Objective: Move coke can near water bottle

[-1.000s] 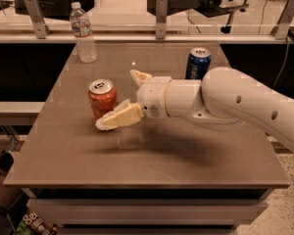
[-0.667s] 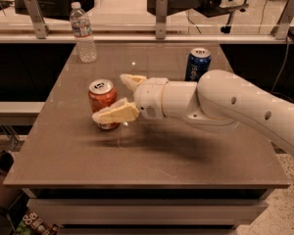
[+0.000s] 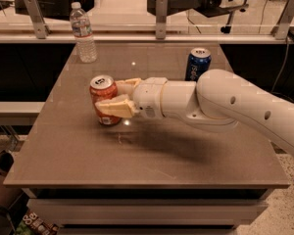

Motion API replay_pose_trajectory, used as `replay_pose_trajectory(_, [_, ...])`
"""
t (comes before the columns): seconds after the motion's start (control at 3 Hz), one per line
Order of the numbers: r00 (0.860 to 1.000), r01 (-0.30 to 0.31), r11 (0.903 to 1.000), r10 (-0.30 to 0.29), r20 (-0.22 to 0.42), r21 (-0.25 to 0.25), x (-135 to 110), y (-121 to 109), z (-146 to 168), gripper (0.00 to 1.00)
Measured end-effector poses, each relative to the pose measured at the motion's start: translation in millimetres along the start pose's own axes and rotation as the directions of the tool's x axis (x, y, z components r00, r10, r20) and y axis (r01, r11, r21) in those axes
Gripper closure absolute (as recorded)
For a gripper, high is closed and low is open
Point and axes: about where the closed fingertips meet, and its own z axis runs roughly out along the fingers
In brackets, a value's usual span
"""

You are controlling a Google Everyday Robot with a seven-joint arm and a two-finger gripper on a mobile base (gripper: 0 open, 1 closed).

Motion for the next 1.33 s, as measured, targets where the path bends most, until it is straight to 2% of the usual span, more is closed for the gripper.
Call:
replay_pose_trajectory(0.33, [1.0,0.003,1.0,-0.003,0.0,-0.003,-1.3,1.7,1.2,0.88])
replay_pose_trajectory(0.67, [1.0,0.005,1.0,-0.005,0.0,-0.006,-2.5,3.2,2.4,1.0])
replay_pose_trajectory(1.0, [1.0,0.005,1.0,-0.005,0.0,-0.006,-2.6,3.2,2.4,1.0])
replay_pose_trajectory(1.33, [1.0,-0.003,1.0,0.003,-0.001,0.006,-5.5,-15.3,6.4,1.0])
